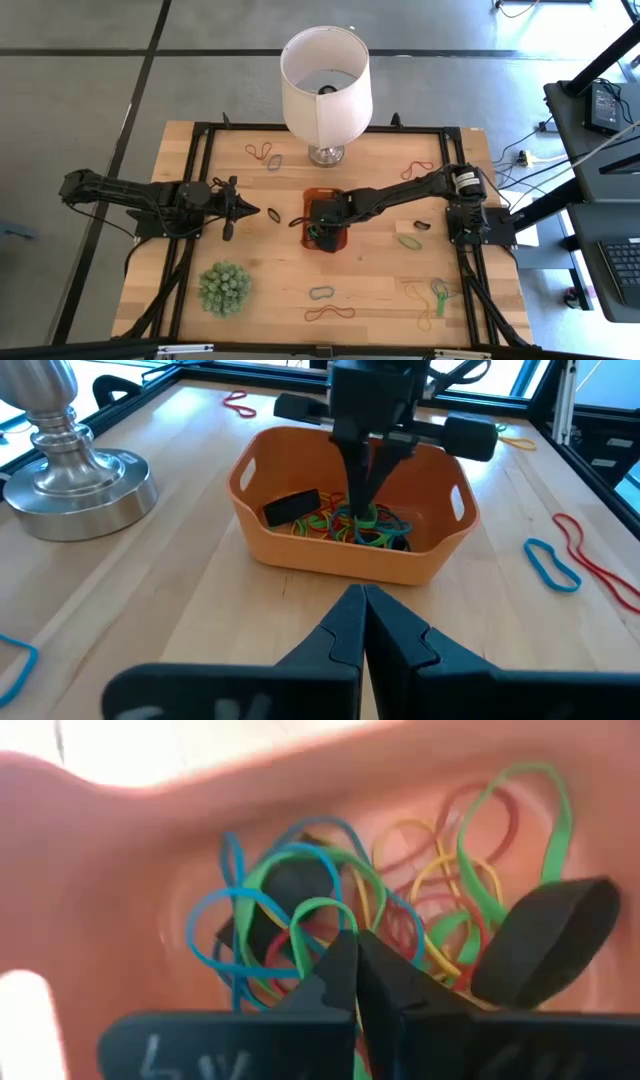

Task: Pick and place rubber bands into bin
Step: Put the green rubber band into the orange bin, then put the yellow rubber band into the orange bin

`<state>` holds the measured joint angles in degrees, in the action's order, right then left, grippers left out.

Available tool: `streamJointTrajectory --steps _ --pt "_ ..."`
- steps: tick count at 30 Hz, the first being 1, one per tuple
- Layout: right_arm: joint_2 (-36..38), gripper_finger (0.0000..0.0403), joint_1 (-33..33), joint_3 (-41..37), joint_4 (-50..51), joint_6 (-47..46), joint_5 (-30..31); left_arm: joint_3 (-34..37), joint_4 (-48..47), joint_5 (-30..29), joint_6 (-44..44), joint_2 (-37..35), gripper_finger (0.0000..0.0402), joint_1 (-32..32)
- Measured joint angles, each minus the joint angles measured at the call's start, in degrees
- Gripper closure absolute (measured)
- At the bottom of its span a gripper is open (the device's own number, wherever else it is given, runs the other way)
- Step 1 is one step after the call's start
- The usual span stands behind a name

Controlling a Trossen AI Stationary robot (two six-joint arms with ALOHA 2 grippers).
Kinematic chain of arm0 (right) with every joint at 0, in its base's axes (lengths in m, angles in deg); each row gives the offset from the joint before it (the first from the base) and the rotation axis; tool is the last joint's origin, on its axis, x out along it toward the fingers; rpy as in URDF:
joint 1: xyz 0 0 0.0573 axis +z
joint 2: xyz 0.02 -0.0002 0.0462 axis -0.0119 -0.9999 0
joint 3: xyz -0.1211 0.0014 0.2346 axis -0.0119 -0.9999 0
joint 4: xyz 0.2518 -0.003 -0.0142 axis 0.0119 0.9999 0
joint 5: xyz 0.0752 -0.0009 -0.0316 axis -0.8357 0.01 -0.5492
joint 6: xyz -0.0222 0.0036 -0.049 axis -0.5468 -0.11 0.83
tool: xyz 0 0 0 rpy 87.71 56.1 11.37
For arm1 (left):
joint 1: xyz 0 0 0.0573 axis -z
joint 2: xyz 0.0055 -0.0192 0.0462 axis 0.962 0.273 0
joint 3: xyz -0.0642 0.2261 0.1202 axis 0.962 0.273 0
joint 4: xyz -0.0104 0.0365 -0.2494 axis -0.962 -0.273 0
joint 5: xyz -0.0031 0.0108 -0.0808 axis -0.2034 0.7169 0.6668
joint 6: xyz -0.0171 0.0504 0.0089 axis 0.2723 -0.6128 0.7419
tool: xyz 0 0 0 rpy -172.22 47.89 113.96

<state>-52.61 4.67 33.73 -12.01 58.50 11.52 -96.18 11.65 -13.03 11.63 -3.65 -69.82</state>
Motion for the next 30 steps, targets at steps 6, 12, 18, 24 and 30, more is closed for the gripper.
streamJointTrajectory --steps 6,12,18,24,30 --pt "0.45 0.0346 0.00 0.00 -0.54 0.13 0.01 0.00 0.00 0.02 0.00 0.00 0.0399 0.00" --pt "1.64 0.0291 0.00 -0.02 1.24 0.15 0.01 0.00 0.00 0.00 0.00 0.00 0.0400 0.00" --pt "5.38 0.0268 0.00 -0.04 2.88 1.97 0.15 0.00 0.16 0.05 -0.02 0.07 0.0397 0.01" --pt "11.32 0.0268 0.87 -0.32 3.91 4.80 6.02 0.00 0.19 0.15 -0.02 0.17 0.0400 0.04" --pt "22.20 0.0267 1.87 -10.63 -1.41 4.97 9.09 0.00 0.20 -0.34 -0.04 0.19 0.0400 0.07"
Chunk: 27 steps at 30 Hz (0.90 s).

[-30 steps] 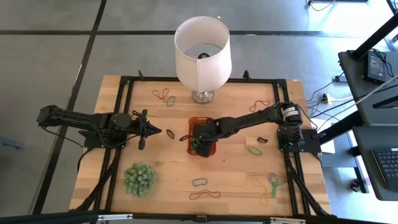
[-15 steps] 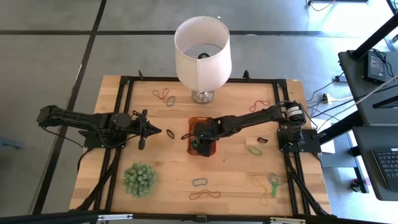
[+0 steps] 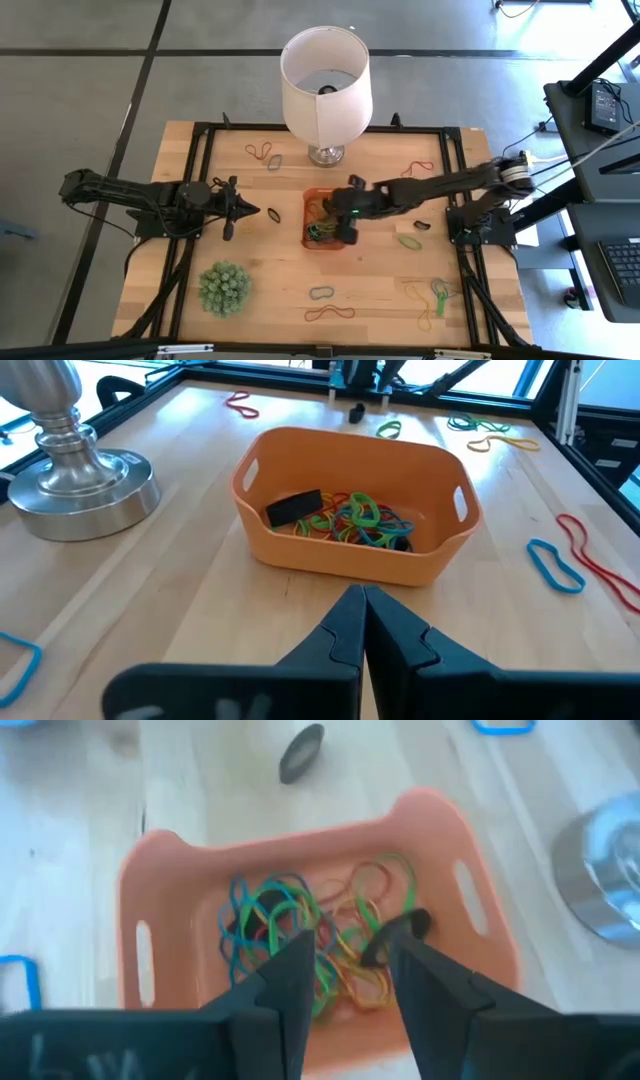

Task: Pick and place rubber bands into bin
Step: Put the yellow rubber band into the orange bin

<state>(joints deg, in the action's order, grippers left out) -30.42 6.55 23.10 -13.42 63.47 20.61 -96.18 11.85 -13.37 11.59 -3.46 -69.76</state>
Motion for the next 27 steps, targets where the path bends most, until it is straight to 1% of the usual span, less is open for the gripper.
streamJointTrajectory --steps 3,6,10,14,17,20,22,27 --pt "8.32 0.0267 0.04 -10.47 -7.29 -2.41 0.13 -0.02 0.00 -0.42 0.02 0.61 0.0400 0.00" --pt "16.79 0.0267 0.13 -21.90 -14.42 -6.91 0.18 -0.85 -0.80 -1.99 1.08 2.23 0.0399 0.00" --pt "26.76 0.0267 1.30 -36.22 -24.62 -11.32 1.65 -4.94 -4.94 -2.84 1.97 6.46 0.0400 0.00" --pt "32.90 0.0267 3.06 -48.67 -35.44 -14.30 2.60 -10.23 -9.75 -3.59 2.95 12.66 0.0400 0.00" --pt "35.01 0.0267 4.31 -56.51 -42.05 -15.65 2.58 -14.60 -13.81 -4.80 2.95 17.95 0.0399 0.00" --pt "35.77 0.0267 4.90 -62.37 -46.99 -17.07 2.58 -18.89 -19.49 -5.04 3.08 23.04 0.0399 0.00" --pt "35.99 0.0267 4.85 -64.64 -48.59 -17.10 2.57 -21.07 -22.81 -4.18 3.18 26.00 0.0398 0.00" --pt "36.04 0.0267 4.84 -65.38 -49.34 -16.84 2.57 -23.64 -27.26 -2.12 5.02 32.05 0.0381 -0.04"
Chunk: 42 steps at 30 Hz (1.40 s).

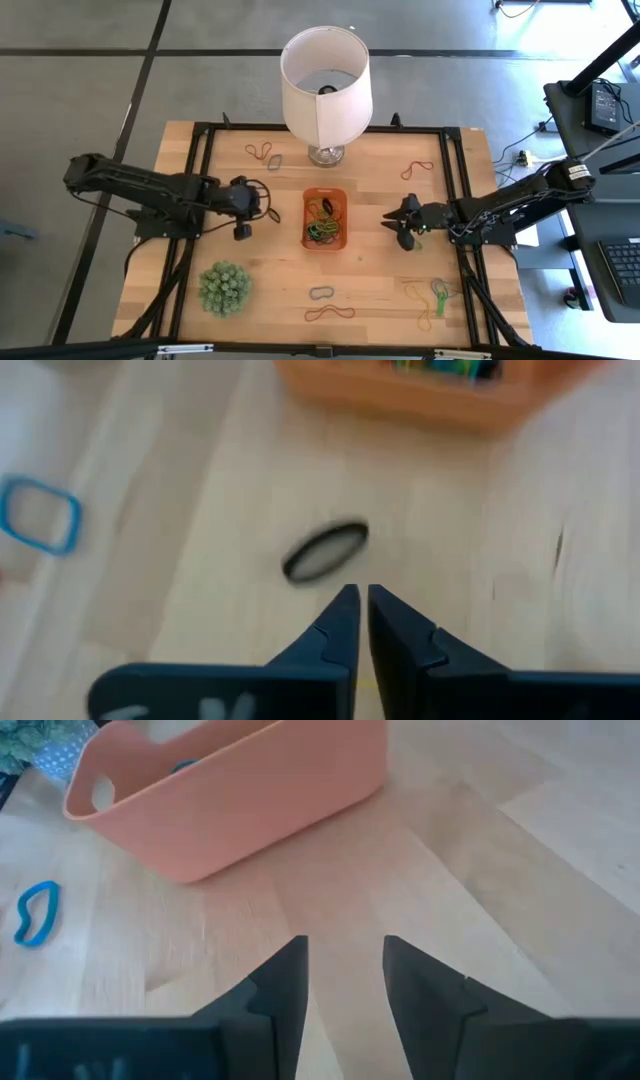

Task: Pick and place rubber bands into bin
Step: Put the yellow rubber band into the orange bin

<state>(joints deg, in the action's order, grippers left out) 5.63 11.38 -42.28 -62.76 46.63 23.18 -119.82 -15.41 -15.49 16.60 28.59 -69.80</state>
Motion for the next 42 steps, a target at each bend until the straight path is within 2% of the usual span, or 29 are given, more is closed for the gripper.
streamJointTrajectory --steps 6,11,18,32,35,39,42 --pt "-0.03 0.0267 0.00 1.02 0.01 2.36 -0.07 -0.01 -6.71 0.01 3.36 6.50 0.0331 -0.58" --pt "-0.03 0.0267 0.00 1.04 0.02 1.45 -0.11 -0.01 -8.57 -0.70 4.69 11.78 0.0291 -2.88" --pt "-0.03 0.0267 0.00 1.06 -2.13 1.47 -0.20 0.01 -8.92 -2.45 3.65 17.24 0.0277 -7.32" --pt "-0.03 0.0267 0.00 1.08 -2.70 1.49 -0.20 -0.25 -8.19 -1.08 3.55 26.22 0.0290 -11.69" --pt "-0.03 0.0267 0.00 1.08 -2.70 1.49 -0.20 -0.29 -7.31 -0.16 2.39 27.02 0.0318 -11.44" --pt "-0.03 0.0267 0.00 1.08 -2.85 1.49 -0.20 -0.21 -6.95 0.34 3.73 27.13 0.0388 -10.15" --pt "-0.03 0.0267 -0.01 1.08 -2.87 1.36 -0.20 -0.92 -7.68 0.33 4.75 26.62 0.0397 -9.13"
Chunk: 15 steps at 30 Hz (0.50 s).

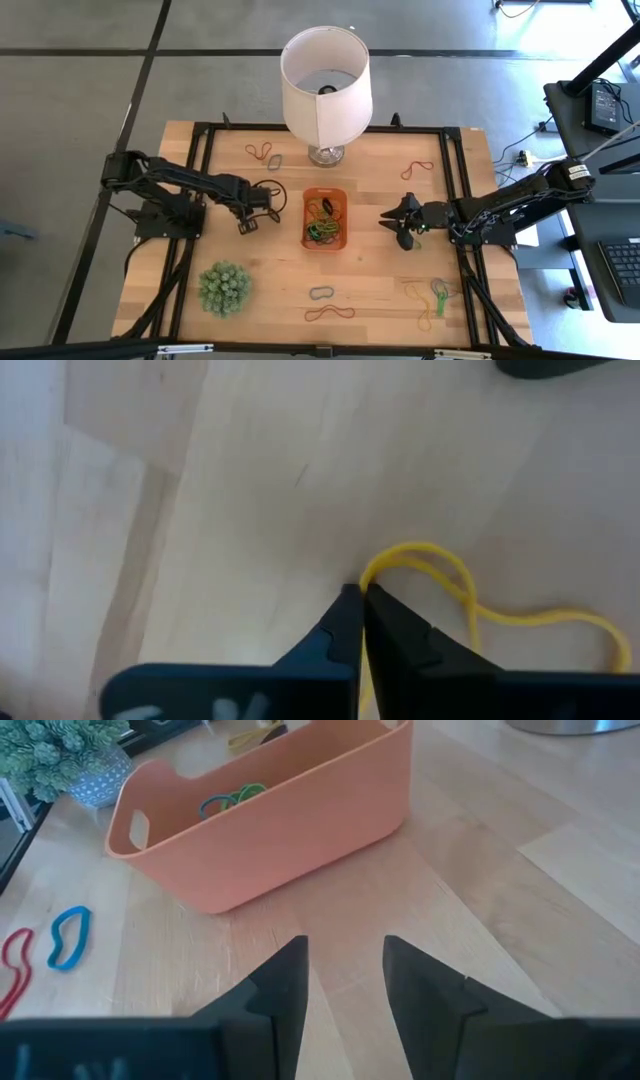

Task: Pick and place rubber bands into bin
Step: Put the yellow rubber band into the orange bin

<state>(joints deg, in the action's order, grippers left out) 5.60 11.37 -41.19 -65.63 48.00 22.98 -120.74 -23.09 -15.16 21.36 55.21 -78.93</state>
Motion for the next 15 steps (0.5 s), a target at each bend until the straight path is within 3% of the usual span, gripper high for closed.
streamJointTrajectory --steps 3,15 --pt "0.00 0.0267 -0.01 0.00 -0.02 -0.04 -0.02 -2.61 -4.12 2.20 2.47 -0.60 0.0398 1.61" --pt "0.00 0.0267 -0.01 0.02 -0.40 -0.14 -0.02 -21.35 -17.33 -5.99 4.22 -1.09 0.0399 8.30"
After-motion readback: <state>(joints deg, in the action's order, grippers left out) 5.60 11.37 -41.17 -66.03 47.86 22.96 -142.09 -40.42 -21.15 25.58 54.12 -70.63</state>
